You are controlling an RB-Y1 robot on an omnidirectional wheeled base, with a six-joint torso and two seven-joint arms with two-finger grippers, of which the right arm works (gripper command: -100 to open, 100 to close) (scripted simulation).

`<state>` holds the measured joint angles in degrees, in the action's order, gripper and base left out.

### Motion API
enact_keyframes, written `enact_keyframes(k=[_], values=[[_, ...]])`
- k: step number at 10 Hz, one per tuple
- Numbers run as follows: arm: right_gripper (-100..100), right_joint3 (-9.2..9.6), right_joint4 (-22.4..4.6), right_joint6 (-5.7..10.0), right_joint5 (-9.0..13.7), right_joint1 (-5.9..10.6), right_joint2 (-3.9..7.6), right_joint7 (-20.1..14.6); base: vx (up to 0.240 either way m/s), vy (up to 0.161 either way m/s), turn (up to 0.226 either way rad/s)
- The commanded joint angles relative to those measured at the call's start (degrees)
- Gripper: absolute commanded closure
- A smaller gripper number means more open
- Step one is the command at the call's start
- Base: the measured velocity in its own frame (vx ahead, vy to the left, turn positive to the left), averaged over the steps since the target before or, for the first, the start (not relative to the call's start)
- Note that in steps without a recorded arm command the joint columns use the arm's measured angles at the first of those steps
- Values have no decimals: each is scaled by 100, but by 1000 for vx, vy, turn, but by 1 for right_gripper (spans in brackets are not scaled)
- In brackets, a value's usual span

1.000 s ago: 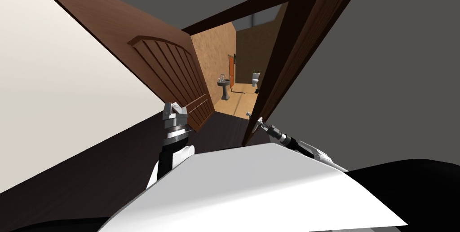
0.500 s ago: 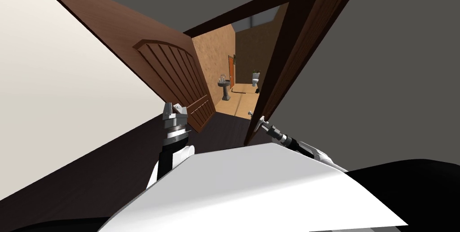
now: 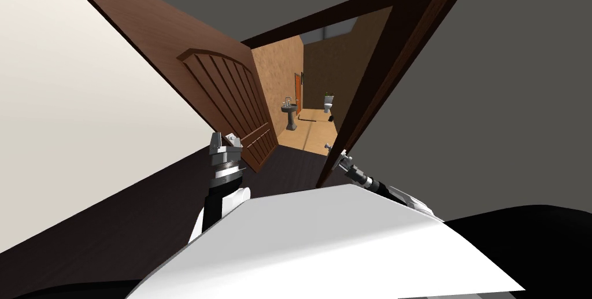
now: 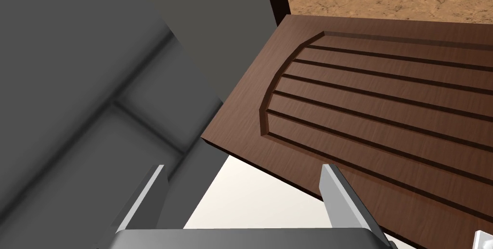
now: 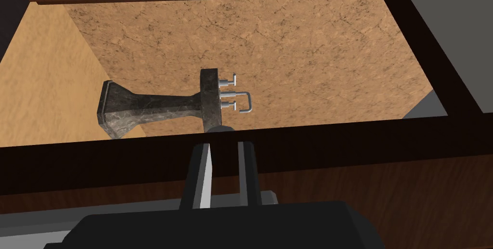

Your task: Pull the door open

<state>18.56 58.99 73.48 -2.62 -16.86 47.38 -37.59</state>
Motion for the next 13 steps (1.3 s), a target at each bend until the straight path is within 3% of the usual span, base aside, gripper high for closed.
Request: enact_keyframes(k=[1,13], values=[[-100,-32,-128,162,-32,-21,-19,-3,51,43,-28],[-100,-295,-1193,1418,-255,-215,-70,-51,36,34,-36]])
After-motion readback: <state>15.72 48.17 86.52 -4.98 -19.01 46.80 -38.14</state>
